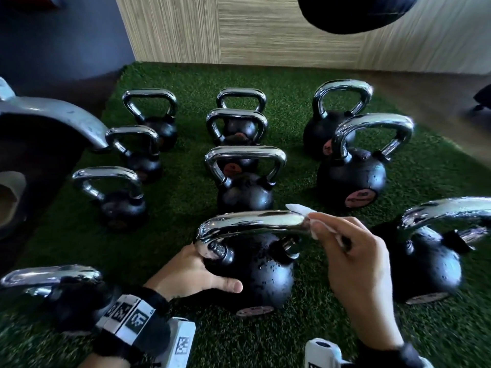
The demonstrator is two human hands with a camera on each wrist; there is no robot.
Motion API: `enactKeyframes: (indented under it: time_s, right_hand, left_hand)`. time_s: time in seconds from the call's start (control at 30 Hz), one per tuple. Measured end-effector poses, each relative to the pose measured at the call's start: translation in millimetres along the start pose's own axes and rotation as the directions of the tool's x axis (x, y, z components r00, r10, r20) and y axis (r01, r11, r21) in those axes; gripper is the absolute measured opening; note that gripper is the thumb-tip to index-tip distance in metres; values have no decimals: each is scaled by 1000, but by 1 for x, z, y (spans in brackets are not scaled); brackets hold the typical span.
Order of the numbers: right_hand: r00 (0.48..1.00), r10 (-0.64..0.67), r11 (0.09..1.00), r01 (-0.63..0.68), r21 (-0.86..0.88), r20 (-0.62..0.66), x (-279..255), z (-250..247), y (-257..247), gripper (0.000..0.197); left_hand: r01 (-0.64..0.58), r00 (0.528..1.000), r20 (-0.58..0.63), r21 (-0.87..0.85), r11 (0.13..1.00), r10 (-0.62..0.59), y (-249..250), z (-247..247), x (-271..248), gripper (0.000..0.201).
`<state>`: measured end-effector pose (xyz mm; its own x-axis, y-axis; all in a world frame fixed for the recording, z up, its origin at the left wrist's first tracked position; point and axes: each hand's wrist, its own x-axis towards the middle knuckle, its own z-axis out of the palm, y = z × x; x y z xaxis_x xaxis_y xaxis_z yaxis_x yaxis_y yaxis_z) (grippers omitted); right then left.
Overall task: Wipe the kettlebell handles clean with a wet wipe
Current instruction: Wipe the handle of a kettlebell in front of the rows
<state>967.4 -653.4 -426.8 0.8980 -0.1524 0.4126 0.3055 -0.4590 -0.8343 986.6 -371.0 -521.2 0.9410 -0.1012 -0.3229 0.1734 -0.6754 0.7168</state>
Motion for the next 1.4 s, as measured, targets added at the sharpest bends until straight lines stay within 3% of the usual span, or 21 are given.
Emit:
enactKeyframes:
  time_s: [0.1, 0.23, 0.3, 0.4, 0.5, 0.57, 0.63, 0.7, 0.8, 0.9, 1.0, 1.1, 1.2, 1.27, 1.33, 1.4]
  right_hand:
    - [999, -10, 999, 12, 34, -39, -8, 6, -1, 13]
    - [973, 228, 942, -210, 260, -41, -13, 11, 25, 15]
    - [935, 352, 860, -344, 377, 50, -19, 19, 41, 16]
    - [888, 417, 730, -455, 510, 197, -33, 30, 53, 22]
    - [867, 411, 685, -497, 532, 282, -39, 19, 53, 28]
    - [832, 420, 630, -555, 542, 364, -42, 4, 53, 34]
    - [797, 408, 590, -602, 537, 445, -50, -9, 53, 55]
    - [788, 402, 626, -608, 488, 467, -59, -15, 58, 75]
    - [802, 372, 682, -577, 449, 466, -66, -15, 57, 57]
    - [820, 324, 692, -546, 473, 472, -63, -10, 44, 30]
    - [833, 302, 722, -518, 459, 464, -59, -1, 36, 24]
    - [898, 292, 857, -399, 326, 330, -58, 8, 39, 30]
    - [946, 258, 945, -290, 155, 195, -58, 11, 38, 44]
    - [946, 233, 942, -277, 191, 224, -58, 8, 41, 51]
    - [925, 253, 871, -345, 349, 283, -56, 3, 49, 59]
    - [893, 289, 769, -431, 472, 345, -50, 1, 60, 63]
  left_hand:
    - [1, 1000, -17, -11, 1000, -1, -2, 1, -1, 114]
    - [-68, 997, 16, -95, 993, 70, 11, -2, -8, 87]
    - [-61, 998, 9, -102, 993, 62, 18, -3, -14, 78]
    - [-43, 996, -76, -44, 998, 39, 23, -5, -21, 91]
    - [107, 990, -109, 155, 982, -90, 45, -6, -42, 90]
    - [224, 973, -134, 392, 892, -186, 63, -3, -61, 81]
    - [218, 975, -152, 510, 832, -163, 81, 1, -79, 63]
    - [82, 995, -94, 449, 890, -44, 95, 7, -88, 41]
    - [-142, 990, -6, 68, 988, 142, 104, 19, -86, 16]
    - [-221, 973, -10, -350, 910, 232, 102, 34, -78, 41]
    - [-237, 964, -4, -480, 845, 268, 94, 46, -72, 44]
    - [-165, 969, 44, -626, 762, 245, 82, 54, -65, 37]
    - [-184, 974, -22, -661, 727, 226, 76, 53, -61, 28]
    - [-255, 962, -78, -592, 765, 260, 78, 48, -64, 25]
    - [-338, 940, -158, -519, 785, 301, 85, 43, -70, 26]
    - [-448, 887, -311, -398, 800, 342, 94, 37, -78, 29]
